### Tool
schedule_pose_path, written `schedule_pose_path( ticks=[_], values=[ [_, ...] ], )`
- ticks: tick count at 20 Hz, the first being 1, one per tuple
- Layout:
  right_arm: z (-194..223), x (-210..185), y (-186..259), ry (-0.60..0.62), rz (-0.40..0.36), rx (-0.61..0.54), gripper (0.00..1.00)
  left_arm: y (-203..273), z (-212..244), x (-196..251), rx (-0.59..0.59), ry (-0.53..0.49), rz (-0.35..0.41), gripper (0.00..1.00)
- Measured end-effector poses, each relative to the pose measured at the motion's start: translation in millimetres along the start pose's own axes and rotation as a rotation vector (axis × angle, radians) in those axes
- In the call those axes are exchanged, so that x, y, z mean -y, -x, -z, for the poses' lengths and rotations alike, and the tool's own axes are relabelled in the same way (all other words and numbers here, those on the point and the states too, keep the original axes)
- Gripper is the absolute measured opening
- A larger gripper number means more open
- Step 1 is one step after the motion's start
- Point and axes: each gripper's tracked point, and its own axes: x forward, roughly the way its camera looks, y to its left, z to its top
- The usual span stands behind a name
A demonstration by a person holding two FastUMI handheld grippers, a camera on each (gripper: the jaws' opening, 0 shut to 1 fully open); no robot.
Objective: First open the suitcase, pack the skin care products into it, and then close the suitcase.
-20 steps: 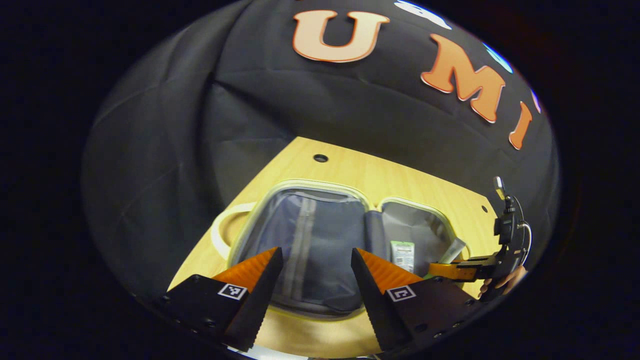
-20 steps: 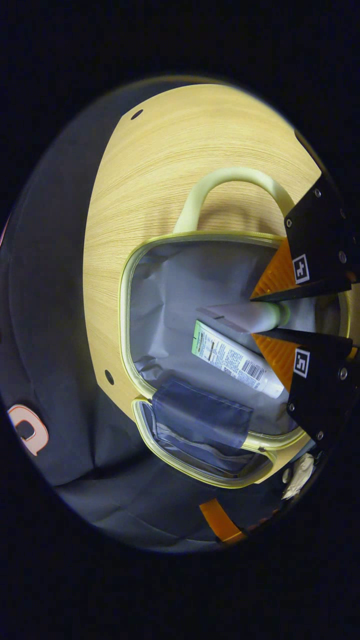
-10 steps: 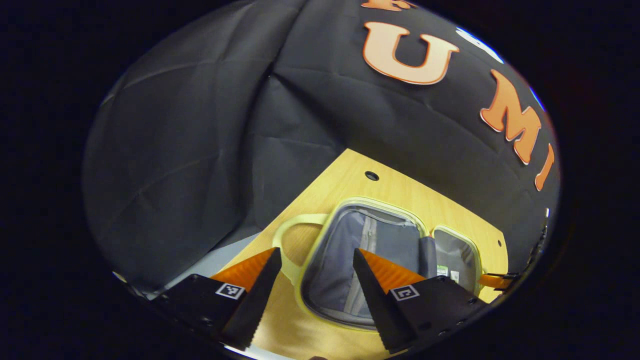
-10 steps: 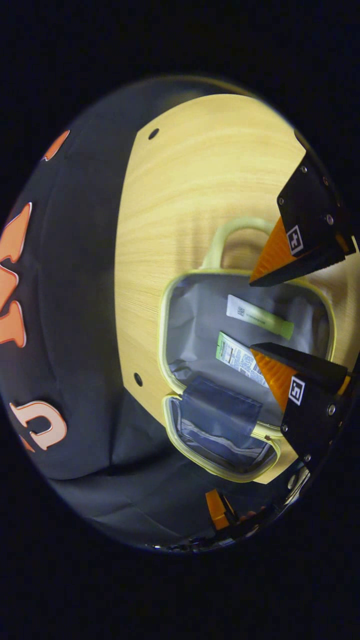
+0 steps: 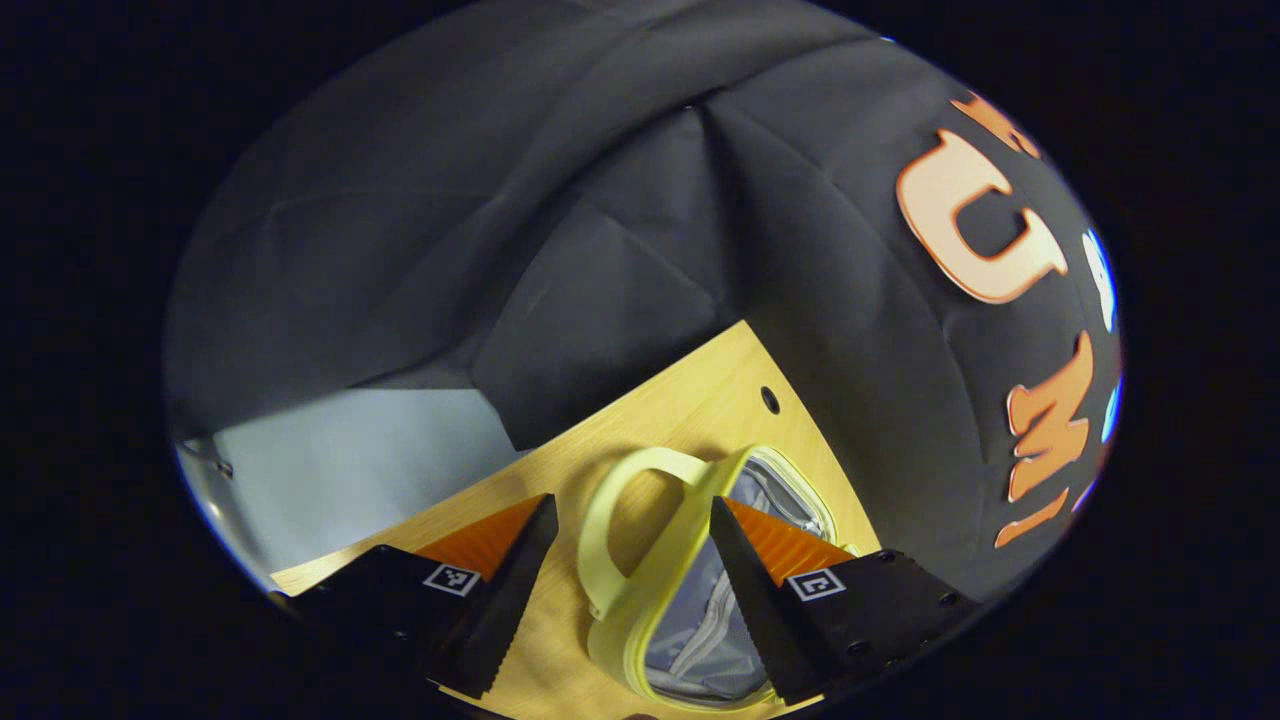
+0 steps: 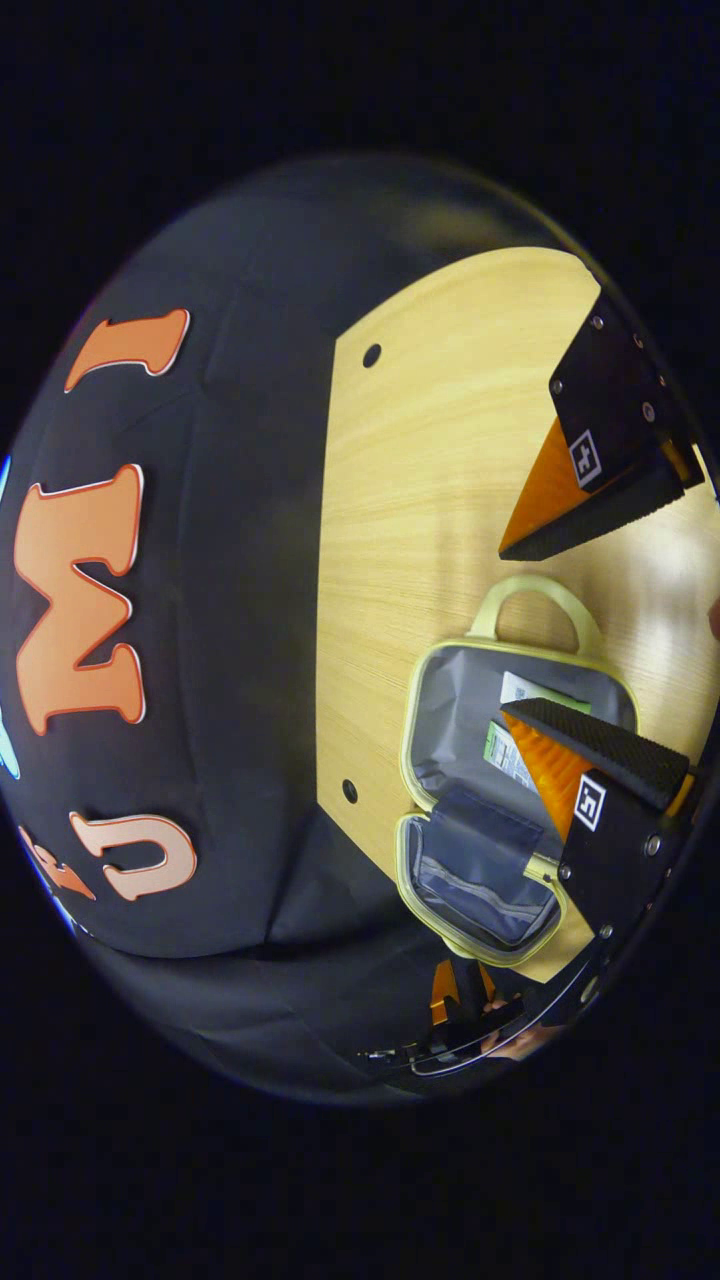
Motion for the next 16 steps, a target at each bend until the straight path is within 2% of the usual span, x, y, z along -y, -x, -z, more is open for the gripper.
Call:
schedule_pose_path(
  ticks=[3, 4, 5, 6, 7, 8, 9, 10, 11, 12, 16],
  values=[
    [-2.1, 5.5, 8.2, 0.008, 0.006, 0.007, 0.89, -16.1, 12.4, -1.6, -0.075, 0.105, 0.07, 0.94],
    [-2.4, 5.6, 9.8, 0.004, 0.001, 0.009, 0.89, -20.2, 16.7, 0.1, -0.098, 0.143, 0.102, 0.84],
    [-4.0, 6.5, 11.3, 0.0, 0.002, 0.01, 0.89, -23.4, 23.7, 4.8, -0.13, 0.176, 0.137, 0.82],
    [-4.8, 6.3, 12.6, -0.004, -0.007, 0.013, 0.89, -22.5, 20.8, 0.4, -0.119, 0.201, 0.144, 0.78],
    [-7.0, 5.7, 14.8, -0.006, -0.013, 0.016, 0.89, -28.6, 22.9, -10.9, -0.114, 0.191, 0.121, 0.7],
    [-8.0, 7.3, 14.9, -0.007, -0.014, 0.017, 0.89, -32.2, 26.9, -9.8, -0.11, 0.204, 0.128, 0.45],
    [-8.8, 8.3, 14.8, -0.008, -0.019, 0.018, 0.89, -22.6, 24.3, -1.2, -0.108, 0.198, 0.168, 0.2],
    [-9.8, 11.0, 16.2, -0.009, -0.016, 0.016, 0.89, 1.1, 11.9, -6.0, -0.074, 0.17, 0.142, 0.2],
    [-11.8, 12.5, 16.5, -0.011, -0.02, 0.021, 0.9, 20.7, -4.3, 10.9, -0.056, 0.147, 0.158, 0.14],
    [-14.5, 13.0, 15.8, -0.017, -0.023, 0.03, 0.89, 4.1, 11.7, 28.9, -0.042, 0.112, 0.165, 0.07],
    [-24.9, 17.5, 18.1, -0.025, -0.046, 0.051, 0.9, 43.3, -8.9, 72.6, 0.017, 0.033, 0.278, 0.07]
  ],
)
